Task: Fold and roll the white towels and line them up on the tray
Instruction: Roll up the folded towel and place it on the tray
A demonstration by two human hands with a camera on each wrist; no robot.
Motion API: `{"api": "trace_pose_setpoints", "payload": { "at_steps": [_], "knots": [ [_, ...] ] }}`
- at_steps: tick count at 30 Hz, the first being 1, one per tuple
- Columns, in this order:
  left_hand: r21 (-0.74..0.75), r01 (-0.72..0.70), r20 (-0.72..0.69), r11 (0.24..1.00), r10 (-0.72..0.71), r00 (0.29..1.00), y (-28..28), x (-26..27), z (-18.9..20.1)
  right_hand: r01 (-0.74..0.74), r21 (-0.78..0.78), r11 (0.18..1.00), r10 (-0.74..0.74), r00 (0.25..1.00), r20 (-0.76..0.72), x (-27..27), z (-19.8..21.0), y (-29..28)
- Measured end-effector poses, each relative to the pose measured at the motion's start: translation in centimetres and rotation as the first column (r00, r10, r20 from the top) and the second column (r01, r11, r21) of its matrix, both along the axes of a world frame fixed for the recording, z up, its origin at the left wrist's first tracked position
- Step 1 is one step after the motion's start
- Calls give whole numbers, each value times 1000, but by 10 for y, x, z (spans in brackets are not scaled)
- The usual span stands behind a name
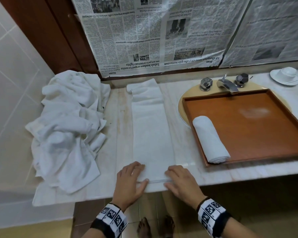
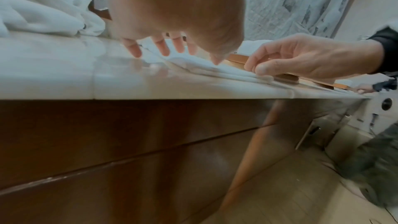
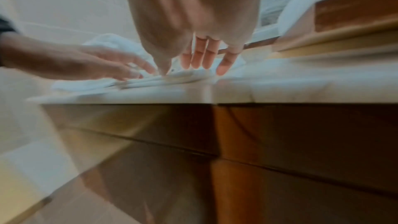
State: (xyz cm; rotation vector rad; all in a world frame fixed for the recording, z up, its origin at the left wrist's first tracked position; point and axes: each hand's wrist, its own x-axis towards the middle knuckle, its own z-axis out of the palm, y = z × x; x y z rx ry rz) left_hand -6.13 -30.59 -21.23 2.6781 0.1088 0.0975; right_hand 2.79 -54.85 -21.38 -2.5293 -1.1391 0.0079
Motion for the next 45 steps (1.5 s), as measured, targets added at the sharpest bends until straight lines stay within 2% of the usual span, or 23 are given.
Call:
{"api": "trace_pose_setpoints", "payload": {
  "at_steps": [3,6,7,9,11,13,14,16,18,20,21,23,25,26,28,30,33,35,37,39,40,42,45],
  "knots": [
    [39,99,-20,994,-98,995,-4,-4,0,-14,-60,998,17,999,49,-4,0,6],
    [98,100,-26,990,-98,995,-5,4,5,-10,-102,995,20,995,95,4,5,21],
    [133,91,-37,987,-87,996,-7,8,8,-5,-125,992,14,998,69,7,9,24],
    [210,89,-107,974,-68,992,-12,14,19,47,-146,988,-64,992,-111,16,20,29],
    [266,87,-175,960,-40,984,-16,21,28,100,-168,981,-146,946,-290,29,31,31],
    [173,15,-243,985,28,970,-11,30,32,121,-161,979,-180,888,-423,39,38,31],
    [51,-55,-280,997,68,958,-4,34,35,152,-138,979,-200,859,-471,42,39,30],
    [-184,-208,-374,961,127,919,10,41,38,200,-115,973,-231,830,-508,46,38,29],
    [-339,-319,-387,885,178,905,19,46,36,190,-113,975,-221,848,-481,45,33,29],
    [-410,-356,-328,840,228,917,18,45,32,190,-97,977,-213,897,-387,42,29,31],
    [-384,-325,-265,864,235,935,15,43,28,189,-88,978,-207,933,-295,40,27,31],
    [-211,-211,-123,954,188,974,7,36,20,135,-111,985,-147,983,-113,35,23,29],
    [-42,-55,-33,998,54,998,-3,30,15,56,-203,978,-49,998,42,28,23,29],
    [-2,5,-9,1000,-5,1000,-5,28,13,37,-249,968,-21,997,69,24,24,29],
    [20,76,15,997,-76,997,-8,26,11,21,-313,949,-7,999,45,17,23,30],
    [21,89,-3,996,-89,996,-7,29,12,53,-318,947,-38,998,52,21,21,32],
    [109,82,-98,991,-71,993,-5,37,19,87,-260,962,-84,996,23,31,23,37],
    [178,65,-119,982,-44,992,-6,41,22,90,-202,975,-110,990,-88,39,29,36],
    [118,7,-146,993,10,989,-4,43,25,123,-143,982,-160,945,-287,48,33,32],
    [-68,-123,-230,990,104,968,2,47,28,179,-62,982,-188,887,-421,53,36,27],
    [-154,-180,-252,972,137,958,5,50,28,189,-24,982,-181,883,-434,54,34,25],
    [-250,-263,-294,932,186,938,7,57,28,168,-43,985,-173,924,-342,54,32,23],
    [-316,-304,-249,899,231,941,5,63,25,49,-159,986,-71,988,-136,47,26,25]
  ]
}}
